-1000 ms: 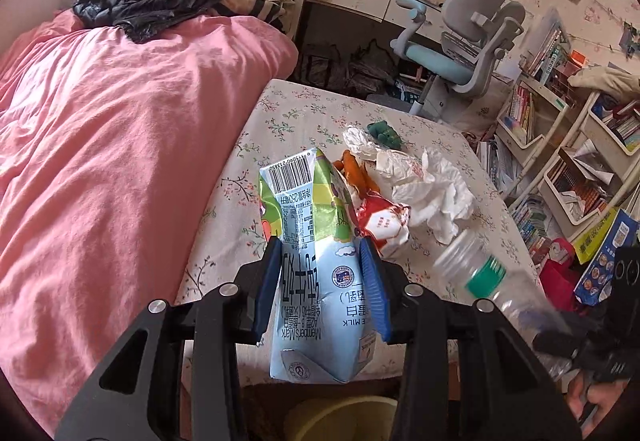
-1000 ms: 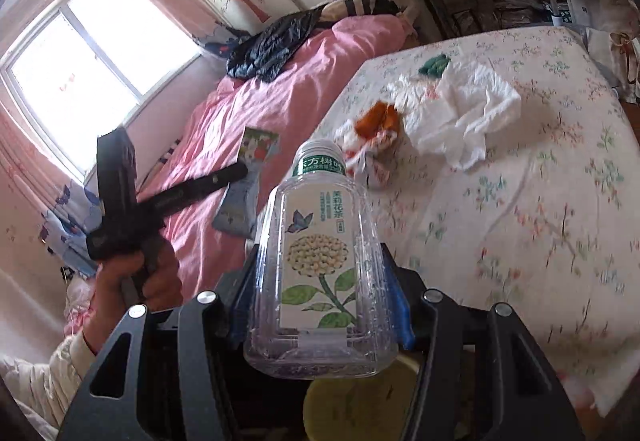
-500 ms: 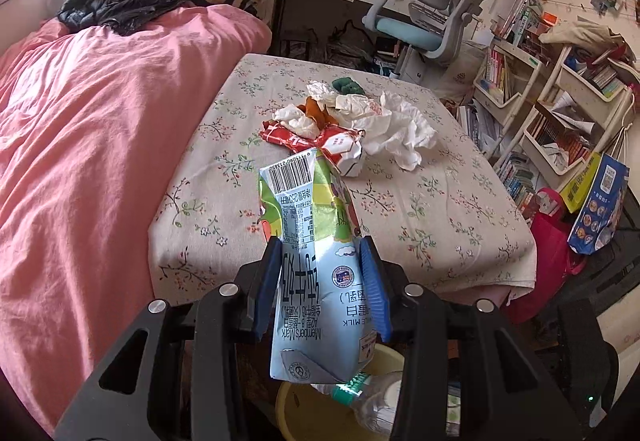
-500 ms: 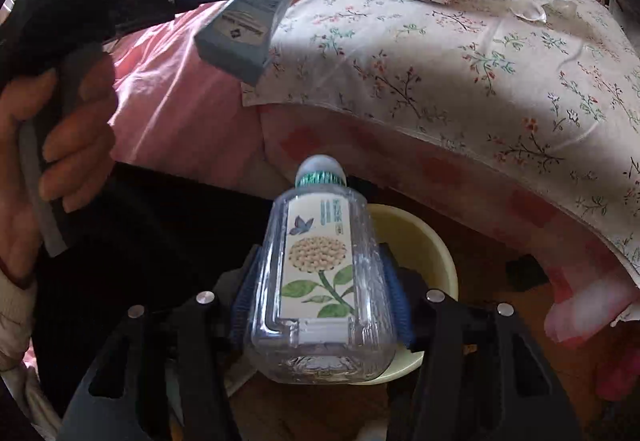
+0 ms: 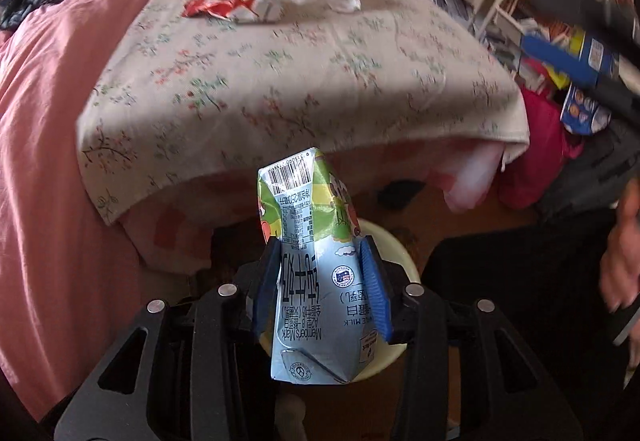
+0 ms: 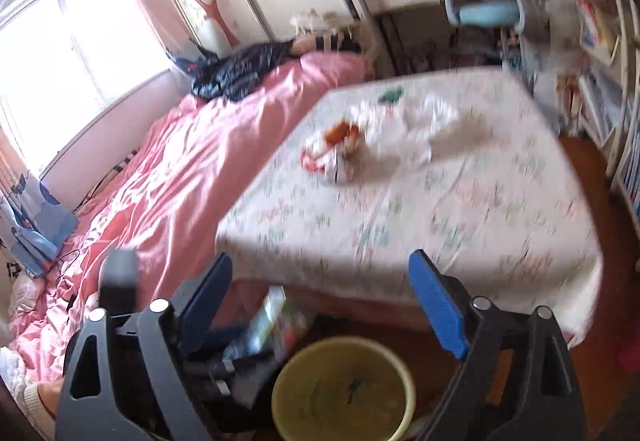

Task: Collect trash
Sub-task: 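Open both grippers to drop the bottle and carton into the wastebasket, then move both open grippers back over the remaining trash on the table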

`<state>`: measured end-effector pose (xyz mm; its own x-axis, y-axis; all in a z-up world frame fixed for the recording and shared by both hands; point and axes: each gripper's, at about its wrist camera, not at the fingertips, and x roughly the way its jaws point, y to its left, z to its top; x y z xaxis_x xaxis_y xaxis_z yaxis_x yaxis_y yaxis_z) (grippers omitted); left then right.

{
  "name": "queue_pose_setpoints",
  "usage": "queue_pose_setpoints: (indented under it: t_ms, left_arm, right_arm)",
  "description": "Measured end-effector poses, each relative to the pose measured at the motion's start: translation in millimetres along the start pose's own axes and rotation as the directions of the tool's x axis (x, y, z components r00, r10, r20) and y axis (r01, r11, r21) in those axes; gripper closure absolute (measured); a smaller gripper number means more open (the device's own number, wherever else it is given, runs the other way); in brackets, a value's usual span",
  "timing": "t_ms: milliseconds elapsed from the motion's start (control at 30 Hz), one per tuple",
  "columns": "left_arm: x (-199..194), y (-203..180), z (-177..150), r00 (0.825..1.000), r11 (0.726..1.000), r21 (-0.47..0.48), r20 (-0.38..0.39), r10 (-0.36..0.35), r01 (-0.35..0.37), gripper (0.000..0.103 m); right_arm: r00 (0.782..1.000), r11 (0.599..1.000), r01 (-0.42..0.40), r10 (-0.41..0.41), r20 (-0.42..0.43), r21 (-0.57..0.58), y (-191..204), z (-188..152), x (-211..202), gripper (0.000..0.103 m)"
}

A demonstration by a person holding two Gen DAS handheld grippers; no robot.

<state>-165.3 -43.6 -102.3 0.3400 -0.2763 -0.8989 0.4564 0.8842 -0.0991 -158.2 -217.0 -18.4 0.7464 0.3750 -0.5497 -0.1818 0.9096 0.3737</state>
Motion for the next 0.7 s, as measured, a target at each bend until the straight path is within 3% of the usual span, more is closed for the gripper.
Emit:
queue_pose_setpoints:
  t_ms: [67,100,133,233,333,433,567,700]
  left_arm:
    - [2.3,-9.1,-2.5,1.000,0.999,0.043,-0.017,0.020,-0.019,0.061]
    - [-0.4,-10.8,-1.5,1.000,0.998,0.049,-0.007,0.029,-0.029,0.053]
    - [-5.2,-10.5,1.5,0.999,0.998,0.045,0.013,0.048,-0.048,0.043]
    - [-29.0,-1.2,13.1,0.986,0.995,-0.015,0.130,0.101,-0.100,0.032]
    - [-63.1,16.4,35.7,0.939,0.977,-0.137,0.284,0.196,-0.162,0.013]
    - [-90.4,35.3,65.5,0.880,0.954,-0.233,0.392,0.268,-0.186,0.007]
    - [-103.7,51.6,110.4,0.825,0.937,-0.269,0.461,0.328,-0.222,0.007]
    - [-91.0,65.0,125.8,0.778,0.910,-0.295,0.482,0.404,-0.290,0.007]
  right_arm:
    - [0.999,0.999,0.017,-0.015,0.047,-0.039,1.9,17.3,-7.3,0.008]
    - [0.998,0.998,0.022,-0.019,0.060,-0.053,5.2,23.4,-8.0,0.007]
    - [0.997,0.997,0.029,-0.025,0.073,-0.066,3.1,27.6,-11.5,0.007]
    - [0.991,0.991,0.085,-0.073,0.116,-0.103,-2.3,37.7,-23.5,0.007]
    - [0.976,0.979,0.173,-0.155,0.152,-0.111,-12.1,40.7,-24.1,0.007]
    - [0.967,0.973,0.214,-0.199,0.157,-0.084,-24.0,49.3,-18.6,0.007]
    - [0.945,0.952,0.291,-0.269,0.184,-0.100,-26.8,62.7,-3.9,0.007]
    - [0.955,0.955,0.283,-0.272,0.118,-0.087,-25.9,60.3,13.5,0.007]
